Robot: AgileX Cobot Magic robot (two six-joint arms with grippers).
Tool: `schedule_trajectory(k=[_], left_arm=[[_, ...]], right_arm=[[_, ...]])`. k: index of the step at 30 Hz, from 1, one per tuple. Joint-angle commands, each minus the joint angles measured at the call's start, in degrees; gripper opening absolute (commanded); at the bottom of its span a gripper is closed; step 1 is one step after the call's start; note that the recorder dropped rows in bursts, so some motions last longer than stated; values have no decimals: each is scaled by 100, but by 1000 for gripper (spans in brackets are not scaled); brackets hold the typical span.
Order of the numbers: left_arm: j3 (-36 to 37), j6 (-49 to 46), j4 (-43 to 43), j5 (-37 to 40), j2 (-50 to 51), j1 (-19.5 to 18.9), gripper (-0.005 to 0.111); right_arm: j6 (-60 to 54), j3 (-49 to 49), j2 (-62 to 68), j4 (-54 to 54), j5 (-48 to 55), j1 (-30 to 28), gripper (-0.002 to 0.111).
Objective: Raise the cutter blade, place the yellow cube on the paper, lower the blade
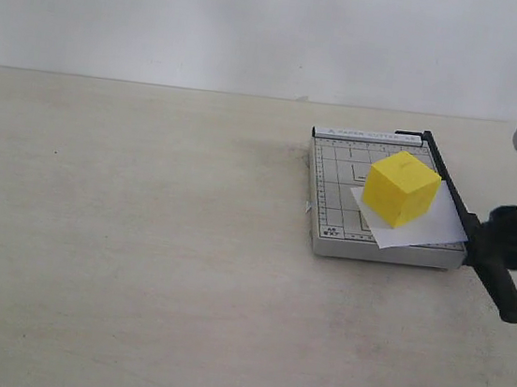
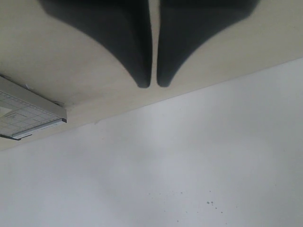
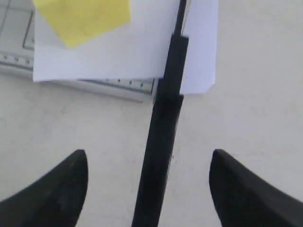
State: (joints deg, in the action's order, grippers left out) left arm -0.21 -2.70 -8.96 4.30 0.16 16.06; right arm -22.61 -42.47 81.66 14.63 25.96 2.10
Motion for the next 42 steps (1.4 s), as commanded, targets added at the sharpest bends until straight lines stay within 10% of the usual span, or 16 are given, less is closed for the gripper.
schedule_trajectory(k=[1,7,13,28,42], left_arm=[[21,41,62,2,-16,-13,4],[21,23,62,6,-16,-13,4],[21,23,62,6,-16,-13,4],[21,23,62,6,-16,-13,4],[21,22,62,9,-16,-13,4]], right_arm=[[-447,-409,-234,367,224,-30,64],[-4140,185,-1668,4076,265,-30,21],[-5809,1311,-3857,6473,239,-30,12],[-2399,2781,-8020,4088,245,-30,12],[-2003,2802,-8166,4078,257,-30,12]])
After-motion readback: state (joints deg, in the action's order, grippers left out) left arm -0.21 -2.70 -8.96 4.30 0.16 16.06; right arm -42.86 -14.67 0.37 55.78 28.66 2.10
